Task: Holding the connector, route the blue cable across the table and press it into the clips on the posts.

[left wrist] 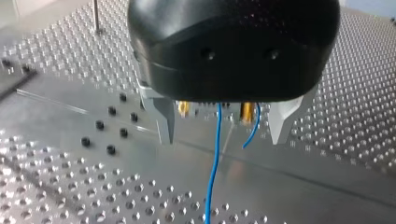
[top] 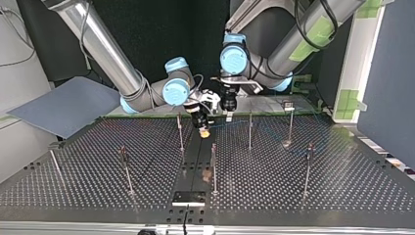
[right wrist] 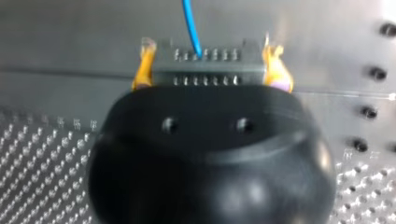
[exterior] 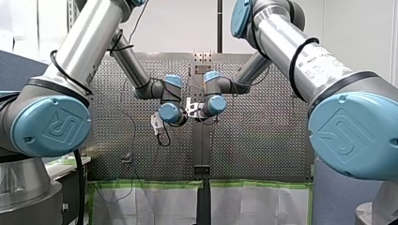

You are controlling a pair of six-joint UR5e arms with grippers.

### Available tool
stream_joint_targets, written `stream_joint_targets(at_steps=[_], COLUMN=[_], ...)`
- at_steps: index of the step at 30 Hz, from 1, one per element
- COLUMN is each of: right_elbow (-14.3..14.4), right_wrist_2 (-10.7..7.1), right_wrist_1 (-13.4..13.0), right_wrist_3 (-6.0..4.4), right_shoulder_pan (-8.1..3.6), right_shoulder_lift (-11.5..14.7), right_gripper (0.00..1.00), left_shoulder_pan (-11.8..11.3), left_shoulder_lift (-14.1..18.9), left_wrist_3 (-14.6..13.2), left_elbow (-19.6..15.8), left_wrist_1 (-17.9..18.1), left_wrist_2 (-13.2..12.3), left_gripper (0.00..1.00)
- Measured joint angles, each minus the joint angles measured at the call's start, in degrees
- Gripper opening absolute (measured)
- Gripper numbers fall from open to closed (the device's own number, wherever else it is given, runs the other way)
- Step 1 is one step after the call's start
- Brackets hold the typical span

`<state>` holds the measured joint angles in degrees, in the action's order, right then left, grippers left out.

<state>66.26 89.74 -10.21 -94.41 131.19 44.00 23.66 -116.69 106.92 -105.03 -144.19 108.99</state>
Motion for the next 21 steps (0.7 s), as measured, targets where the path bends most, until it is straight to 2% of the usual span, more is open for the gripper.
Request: stream_joint_targets(at_steps=[8, 14, 21], right_elbow=[0.0, 0.0, 0.0], right_wrist_2=[0.02, 0.01, 0.05], right_wrist_1=[0.0, -0.1, -0.1], right_wrist_3=[-0.08, -0.09, -0.09], right_shoulder_pan=[-0.09, -0.20, -0.49], right_shoulder_lift=[0.0, 0.0, 0.0], right_gripper=[0.00, 0.00, 0.00], left_shoulder_pan=[-1.8, -2.2, -2.7], left_shoulder_lift=[-0.9, -3.1, -6.1], left_wrist_3=[0.1, 0.1, 0.1], left_elbow=[1.9, 4.0, 4.8], left_wrist_1=[0.5, 0.9, 3.5], left_wrist_2=[-1.3, -2.4, -0.2], left_gripper=[1.00, 1.00, 1.00])
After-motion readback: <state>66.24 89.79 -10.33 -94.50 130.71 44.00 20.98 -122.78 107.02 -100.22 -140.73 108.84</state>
